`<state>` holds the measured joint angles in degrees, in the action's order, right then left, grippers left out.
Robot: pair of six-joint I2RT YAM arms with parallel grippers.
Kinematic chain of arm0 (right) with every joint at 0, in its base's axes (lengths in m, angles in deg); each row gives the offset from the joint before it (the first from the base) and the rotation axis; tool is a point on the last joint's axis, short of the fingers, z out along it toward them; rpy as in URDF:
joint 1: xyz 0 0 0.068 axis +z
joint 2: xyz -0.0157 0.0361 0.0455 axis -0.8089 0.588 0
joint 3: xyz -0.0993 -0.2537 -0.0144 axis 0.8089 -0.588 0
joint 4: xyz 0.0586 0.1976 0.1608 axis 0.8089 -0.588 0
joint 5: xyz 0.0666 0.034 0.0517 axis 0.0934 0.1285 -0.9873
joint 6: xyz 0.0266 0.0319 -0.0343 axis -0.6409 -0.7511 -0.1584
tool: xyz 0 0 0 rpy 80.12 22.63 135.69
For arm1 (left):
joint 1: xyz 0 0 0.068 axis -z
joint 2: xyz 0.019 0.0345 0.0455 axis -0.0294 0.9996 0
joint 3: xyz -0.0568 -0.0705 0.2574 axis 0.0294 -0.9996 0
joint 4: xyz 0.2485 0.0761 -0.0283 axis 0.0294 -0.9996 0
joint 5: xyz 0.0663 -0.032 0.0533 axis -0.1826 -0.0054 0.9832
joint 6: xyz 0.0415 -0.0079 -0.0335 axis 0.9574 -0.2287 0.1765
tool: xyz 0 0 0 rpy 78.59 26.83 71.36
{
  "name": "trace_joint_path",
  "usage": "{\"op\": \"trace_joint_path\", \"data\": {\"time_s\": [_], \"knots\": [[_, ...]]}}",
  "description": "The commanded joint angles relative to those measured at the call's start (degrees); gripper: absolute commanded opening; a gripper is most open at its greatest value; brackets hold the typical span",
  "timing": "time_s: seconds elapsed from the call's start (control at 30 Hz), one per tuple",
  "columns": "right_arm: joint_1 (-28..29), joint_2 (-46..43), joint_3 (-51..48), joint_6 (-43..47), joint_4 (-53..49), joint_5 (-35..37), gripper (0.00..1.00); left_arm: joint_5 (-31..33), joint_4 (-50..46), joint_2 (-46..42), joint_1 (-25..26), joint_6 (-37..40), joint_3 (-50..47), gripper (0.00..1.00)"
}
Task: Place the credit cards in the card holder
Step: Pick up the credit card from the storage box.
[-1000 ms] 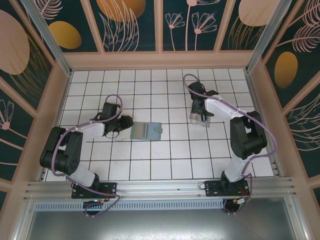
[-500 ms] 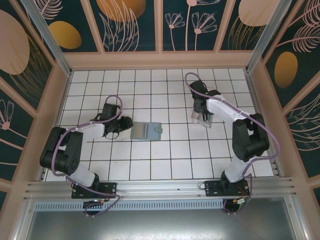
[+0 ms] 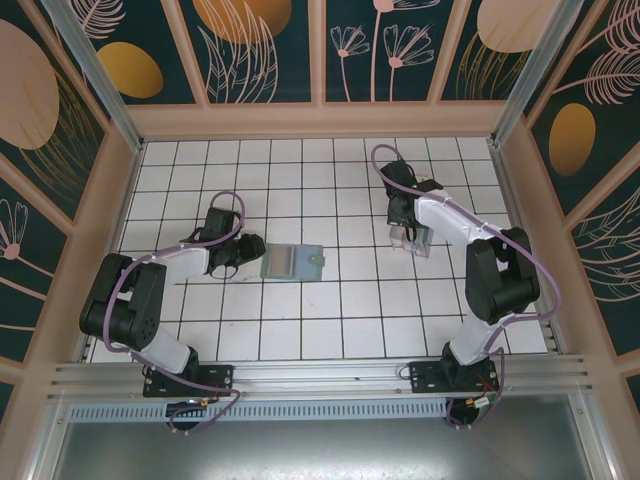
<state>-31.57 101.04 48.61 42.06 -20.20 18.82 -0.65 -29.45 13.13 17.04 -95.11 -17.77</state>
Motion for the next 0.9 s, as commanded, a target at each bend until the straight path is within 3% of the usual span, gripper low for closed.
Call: {"op": "trace_joint_path", "data": {"time_s": [0.0, 0.23, 0.4, 0.67, 0.87], "knots": [[-0.62, -3.83, 0.92, 0.3, -1.06, -1.06, 0.0, 0.59, -0.3, -1.29, 0.29, 0.57, -0.22, 0.38], [-0.61, -9.37, -0.41, -0.87, 1.12, -9.0, 0.0, -0.5, -1.43, -2.4, 0.23, 0.86, 0.36, 0.39], [-0.15, -13.69, -5.0, -1.48, 7.61, -24.88, 0.0, -2.76, -1.29, -2.43, 0.2, -0.04, 0.32, 0.39], [4.04, -16.94, -16.2, -6.56, 25.25, -42.76, 0.0, -5.06, -1.45, -3.21, 0.2, -0.32, 0.23, 0.42], [6.84, -13.03, -21.38, -11.13, 36.42, -48.68, 0.0, -5.97, -0.53, -2.58, 0.19, -0.38, -0.08, 0.43]]}}
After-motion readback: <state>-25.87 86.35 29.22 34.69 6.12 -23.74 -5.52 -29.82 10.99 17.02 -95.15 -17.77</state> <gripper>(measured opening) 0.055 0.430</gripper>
